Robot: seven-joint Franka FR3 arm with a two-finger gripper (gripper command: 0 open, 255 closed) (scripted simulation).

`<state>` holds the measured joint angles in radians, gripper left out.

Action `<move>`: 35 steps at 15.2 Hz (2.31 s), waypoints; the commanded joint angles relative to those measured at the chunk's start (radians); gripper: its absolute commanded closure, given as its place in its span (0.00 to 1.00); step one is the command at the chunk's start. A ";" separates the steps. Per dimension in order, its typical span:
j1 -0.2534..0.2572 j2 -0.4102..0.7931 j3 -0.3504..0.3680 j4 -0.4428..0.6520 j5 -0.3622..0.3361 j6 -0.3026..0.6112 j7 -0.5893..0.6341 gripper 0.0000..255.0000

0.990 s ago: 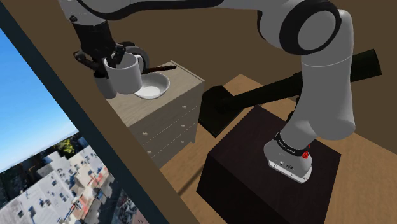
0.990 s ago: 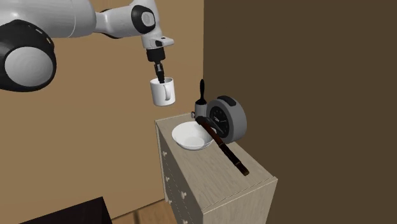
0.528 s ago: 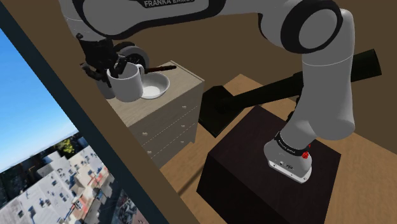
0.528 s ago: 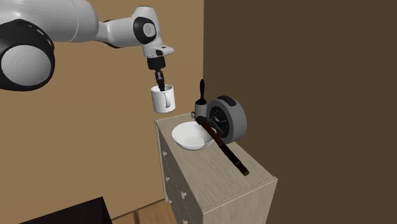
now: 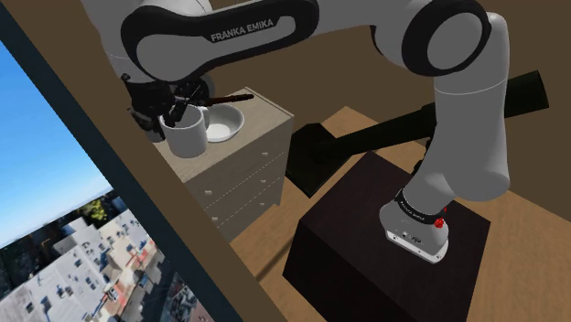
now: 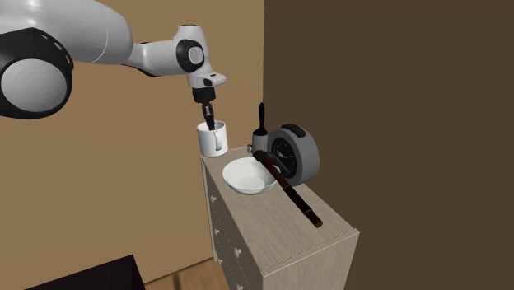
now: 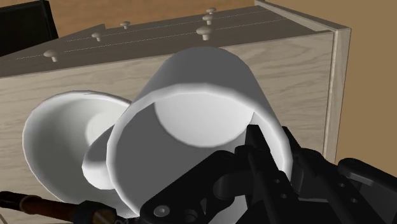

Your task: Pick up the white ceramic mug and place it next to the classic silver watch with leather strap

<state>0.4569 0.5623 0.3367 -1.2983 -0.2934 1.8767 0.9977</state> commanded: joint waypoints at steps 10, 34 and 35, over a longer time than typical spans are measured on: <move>-0.005 0.030 -0.009 -0.100 -0.018 0.128 0.024 1.00; -0.001 0.001 -0.001 -0.072 -0.007 0.071 0.020 0.00; -0.001 0.001 -0.001 -0.072 -0.007 0.071 0.020 0.00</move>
<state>0.4561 0.5645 0.3350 -1.3696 -0.3010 1.9490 1.0179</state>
